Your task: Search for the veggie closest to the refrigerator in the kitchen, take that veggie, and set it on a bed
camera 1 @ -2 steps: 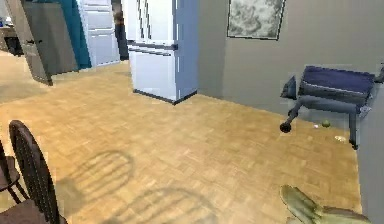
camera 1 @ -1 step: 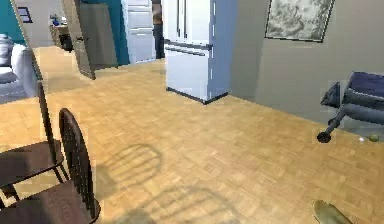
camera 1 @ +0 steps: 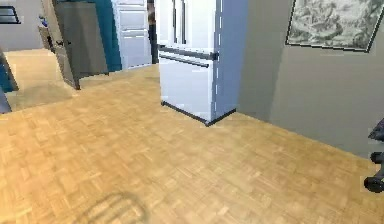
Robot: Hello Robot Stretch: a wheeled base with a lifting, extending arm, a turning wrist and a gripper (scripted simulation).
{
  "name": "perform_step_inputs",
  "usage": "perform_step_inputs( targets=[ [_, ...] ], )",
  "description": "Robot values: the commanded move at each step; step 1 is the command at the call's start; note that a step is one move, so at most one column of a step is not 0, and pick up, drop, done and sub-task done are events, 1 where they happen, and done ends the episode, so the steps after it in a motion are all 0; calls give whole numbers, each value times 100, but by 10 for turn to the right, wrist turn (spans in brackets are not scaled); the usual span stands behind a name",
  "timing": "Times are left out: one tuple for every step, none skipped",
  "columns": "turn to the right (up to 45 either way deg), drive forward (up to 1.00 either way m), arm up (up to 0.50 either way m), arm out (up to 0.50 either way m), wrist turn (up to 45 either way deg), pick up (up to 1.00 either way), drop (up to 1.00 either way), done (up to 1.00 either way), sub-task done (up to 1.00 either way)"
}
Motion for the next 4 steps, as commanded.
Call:
perform_step_inputs(
  targets=[
    [-390,0,0,0,0,0,0,0,0],
    [0,100,0,0,0,0,0,0,0],
    [-30,0,0,0,0,0,0,0,0],
    [0,60,0,0,0,0,0,0,0]
  ],
)
